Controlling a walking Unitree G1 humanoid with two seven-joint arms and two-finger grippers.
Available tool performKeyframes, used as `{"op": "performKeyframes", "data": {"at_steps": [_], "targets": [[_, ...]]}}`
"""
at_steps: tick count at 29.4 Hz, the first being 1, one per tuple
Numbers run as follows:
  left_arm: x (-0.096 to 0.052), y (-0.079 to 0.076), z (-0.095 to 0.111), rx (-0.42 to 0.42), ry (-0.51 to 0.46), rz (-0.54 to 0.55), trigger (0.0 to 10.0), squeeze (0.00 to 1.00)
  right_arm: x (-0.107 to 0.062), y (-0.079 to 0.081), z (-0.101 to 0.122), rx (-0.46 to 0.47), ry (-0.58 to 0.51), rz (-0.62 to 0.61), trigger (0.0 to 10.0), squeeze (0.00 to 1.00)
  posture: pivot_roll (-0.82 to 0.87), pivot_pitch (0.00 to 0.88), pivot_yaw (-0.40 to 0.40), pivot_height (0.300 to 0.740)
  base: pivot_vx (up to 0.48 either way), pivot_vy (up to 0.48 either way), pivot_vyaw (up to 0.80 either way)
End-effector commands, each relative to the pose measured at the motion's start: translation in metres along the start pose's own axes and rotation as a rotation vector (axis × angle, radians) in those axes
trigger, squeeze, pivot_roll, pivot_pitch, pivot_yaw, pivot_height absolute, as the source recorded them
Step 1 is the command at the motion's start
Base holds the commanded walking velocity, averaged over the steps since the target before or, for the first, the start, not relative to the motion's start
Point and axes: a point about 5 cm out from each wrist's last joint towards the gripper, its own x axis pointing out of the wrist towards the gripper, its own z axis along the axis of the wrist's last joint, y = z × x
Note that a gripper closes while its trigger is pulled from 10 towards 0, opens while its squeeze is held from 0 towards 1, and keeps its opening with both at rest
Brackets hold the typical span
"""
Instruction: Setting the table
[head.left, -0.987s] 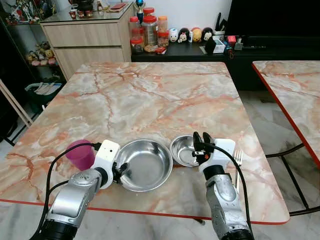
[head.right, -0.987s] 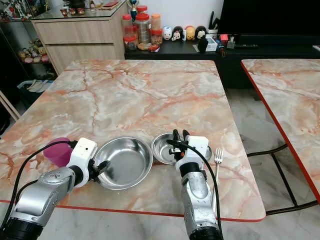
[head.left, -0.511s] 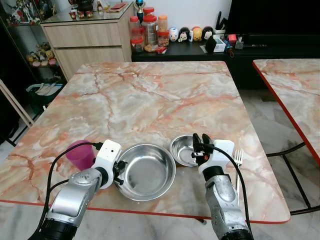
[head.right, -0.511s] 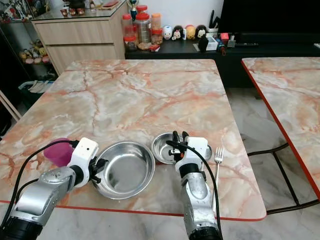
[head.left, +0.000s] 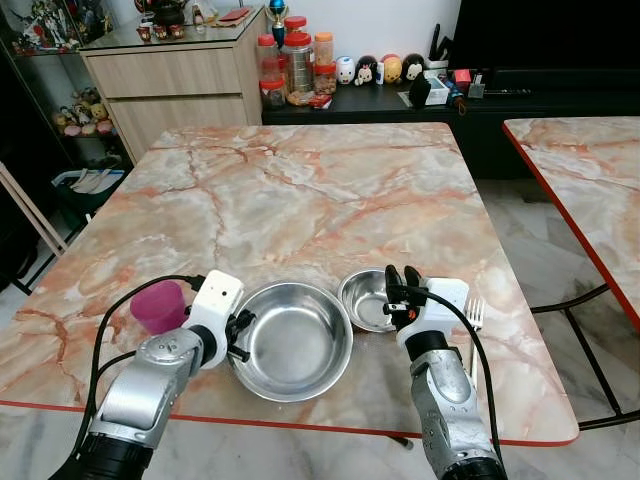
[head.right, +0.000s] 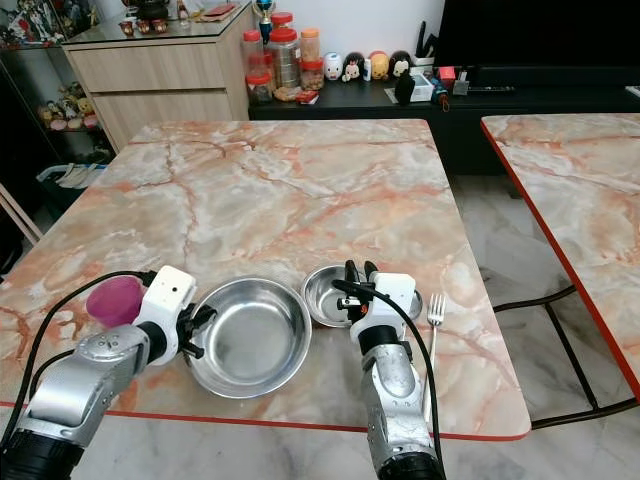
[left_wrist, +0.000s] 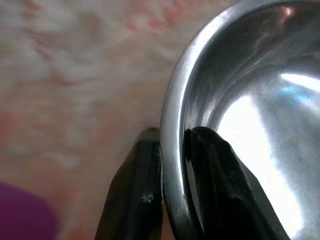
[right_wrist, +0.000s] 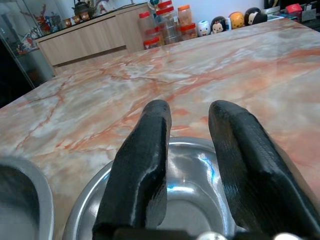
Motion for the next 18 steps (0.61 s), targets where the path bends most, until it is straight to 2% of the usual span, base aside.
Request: {"op": "performKeyframes", "data": {"at_steps": [1, 2, 3, 4, 7, 8, 12, 14, 16, 17, 18], "targets": [[-0.002, 0.013, -0.001, 0.016, 0.002, 0.094, 0.0, 0.00, 0.004, 0.004, 0.002, 0.004, -0.006, 0.011, 10.0, 0.00, 0.03, 0.000, 0.052, 0.740, 0.000, 0.000, 0.00], [-0.002, 0.015, 0.003, 0.003, -0.039, 0.112, 0.0, 0.00, 0.004, 0.004, 0.002, 0.005, -0.006, 0.012, 10.0, 0.00, 0.03, 0.000, 0.052, 0.740, 0.000, 0.000, 0.00], [-0.002, 0.017, 0.008, 0.001, -0.078, 0.136, 3.3, 0.00, 0.004, 0.004, 0.002, 0.005, -0.006, 0.013, 10.0, 0.00, 0.02, 0.000, 0.051, 0.740, 0.000, 0.000, 0.00], [-0.002, 0.018, 0.011, 0.001, -0.105, 0.158, 10.0, 0.00, 0.004, 0.004, 0.002, 0.006, -0.006, 0.014, 10.0, 0.00, 0.02, 0.000, 0.051, 0.740, 0.000, 0.000, 0.00], [-0.004, 0.023, 0.017, -0.005, -0.154, 0.206, 10.0, 0.00, 0.004, 0.004, 0.002, 0.006, -0.007, 0.016, 10.0, 0.00, 0.02, 0.000, 0.049, 0.740, 0.000, 0.000, 0.00], [-0.005, 0.026, 0.023, -0.022, -0.198, 0.242, 10.0, 0.00, 0.005, 0.004, 0.003, 0.006, -0.007, 0.017, 10.0, 0.00, 0.02, 0.000, 0.048, 0.740, 0.000, 0.000, 0.00], [-0.006, 0.029, 0.027, -0.045, -0.238, 0.277, 10.0, 0.00, 0.005, 0.003, 0.003, 0.006, -0.008, 0.017, 10.0, 0.00, 0.02, 0.000, 0.047, 0.740, 0.000, 0.000, 0.00], [-0.006, 0.031, 0.032, -0.053, -0.311, 0.356, 10.0, 0.00, 0.005, 0.003, 0.003, 0.004, -0.010, 0.018, 10.0, 0.00, 0.01, 0.000, 0.046, 0.740, 0.000, 0.000, 0.00], [-0.006, 0.032, 0.033, -0.047, -0.329, 0.379, 10.0, 0.00, 0.005, 0.003, 0.003, 0.003, -0.012, 0.019, 10.0, 0.00, 0.02, 0.000, 0.046, 0.740, 0.000, 0.000, 0.00], [-0.005, 0.030, 0.037, -0.058, -0.365, 0.389, 10.0, 0.00, 0.006, 0.003, 0.004, 0.004, -0.015, 0.019, 10.0, 0.00, 0.01, 0.000, 0.046, 0.740, 0.000, 0.000, 0.00], [-0.005, 0.027, 0.045, -0.108, -0.424, 0.382, 10.0, 0.00, 0.006, 0.003, 0.005, 0.004, -0.020, 0.022, 10.0, 0.00, 0.01, 0.000, 0.046, 0.740, 0.000, 0.000, 0.00]]}}
